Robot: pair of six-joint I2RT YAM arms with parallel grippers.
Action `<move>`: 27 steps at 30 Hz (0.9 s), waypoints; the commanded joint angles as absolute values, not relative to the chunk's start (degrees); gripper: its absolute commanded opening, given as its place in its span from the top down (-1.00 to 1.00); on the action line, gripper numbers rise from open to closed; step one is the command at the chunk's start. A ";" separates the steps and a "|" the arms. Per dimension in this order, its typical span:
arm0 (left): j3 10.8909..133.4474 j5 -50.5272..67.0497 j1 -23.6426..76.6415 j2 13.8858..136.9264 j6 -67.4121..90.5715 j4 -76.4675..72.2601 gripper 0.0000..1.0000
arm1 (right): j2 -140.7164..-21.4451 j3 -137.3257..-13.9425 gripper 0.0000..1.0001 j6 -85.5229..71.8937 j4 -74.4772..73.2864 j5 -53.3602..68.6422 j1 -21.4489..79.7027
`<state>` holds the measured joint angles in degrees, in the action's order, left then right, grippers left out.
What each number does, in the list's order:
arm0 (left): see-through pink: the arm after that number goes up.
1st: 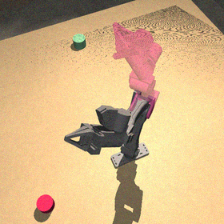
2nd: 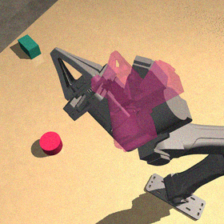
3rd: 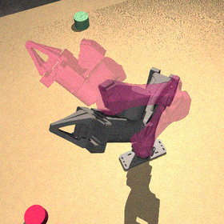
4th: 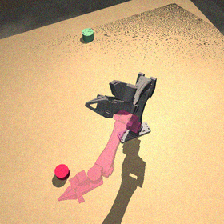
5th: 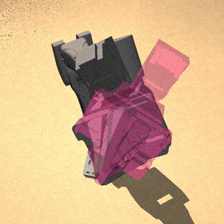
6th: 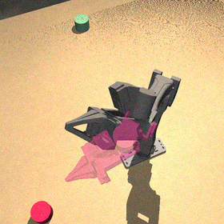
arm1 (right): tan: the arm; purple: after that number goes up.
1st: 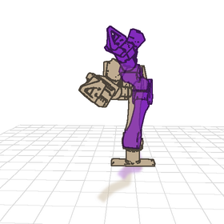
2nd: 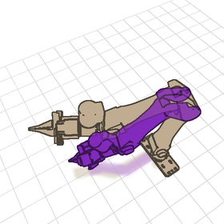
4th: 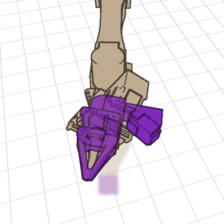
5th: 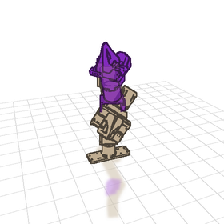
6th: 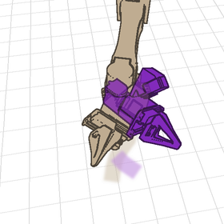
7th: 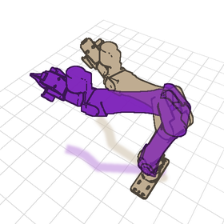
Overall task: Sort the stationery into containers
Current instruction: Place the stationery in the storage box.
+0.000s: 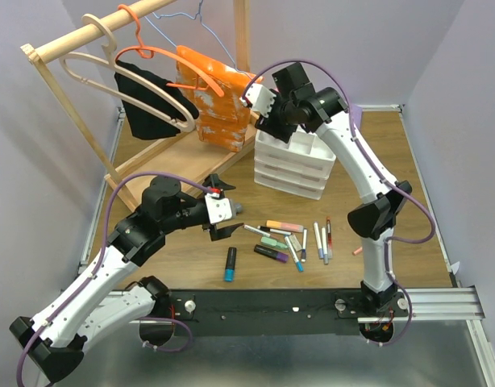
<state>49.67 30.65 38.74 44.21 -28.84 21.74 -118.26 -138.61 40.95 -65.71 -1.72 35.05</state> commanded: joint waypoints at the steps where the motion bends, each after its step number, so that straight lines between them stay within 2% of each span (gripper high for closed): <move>1: 48.78 31.03 38.93 44.03 -27.86 19.34 -0.97 | -120.14 -140.80 0.95 42.72 -67.59 -4.04 35.51; 2: 48.78 31.11 38.85 44.03 -27.51 19.25 -0.97 | -120.58 -140.97 0.93 42.54 -67.50 -4.22 35.51; 4: 48.69 31.11 38.85 43.95 -27.51 19.07 -0.97 | -120.85 -141.06 0.77 41.93 -67.33 -4.48 35.51; 5: 48.52 31.03 38.85 43.86 -27.42 19.16 -0.97 | -120.94 -141.06 0.66 41.66 -66.72 -4.66 35.51; 6: 48.43 30.94 38.93 43.94 -27.42 19.07 -0.97 | -120.85 -141.06 0.45 41.31 -66.45 -4.75 35.59; 12: 47.99 31.29 38.93 43.94 -26.98 18.54 -0.97 | -120.59 -140.89 -0.06 40.43 -64.95 -6.06 36.12; 17: 48.08 32.43 38.93 43.86 -27.33 18.37 -0.97 | -119.71 -140.54 -0.27 39.11 -65.21 -6.50 36.47; 18: 48.08 32.43 38.85 43.86 -27.33 18.37 -0.97 | -119.45 -140.54 -0.37 38.76 -65.21 -6.50 36.56; 20: 48.16 32.52 38.93 43.94 -27.42 18.37 -0.97 | -118.83 -140.01 -0.40 38.06 -65.04 -6.50 36.56; 24: 48.25 33.13 38.93 44.12 -27.25 18.19 -0.97 | -118.04 -139.66 -0.65 36.39 -65.21 -6.15 36.56; 27: 48.43 33.40 38.94 44.30 -27.07 17.84 -0.97 | -117.43 -139.57 -0.71 34.98 -65.39 -5.89 36.65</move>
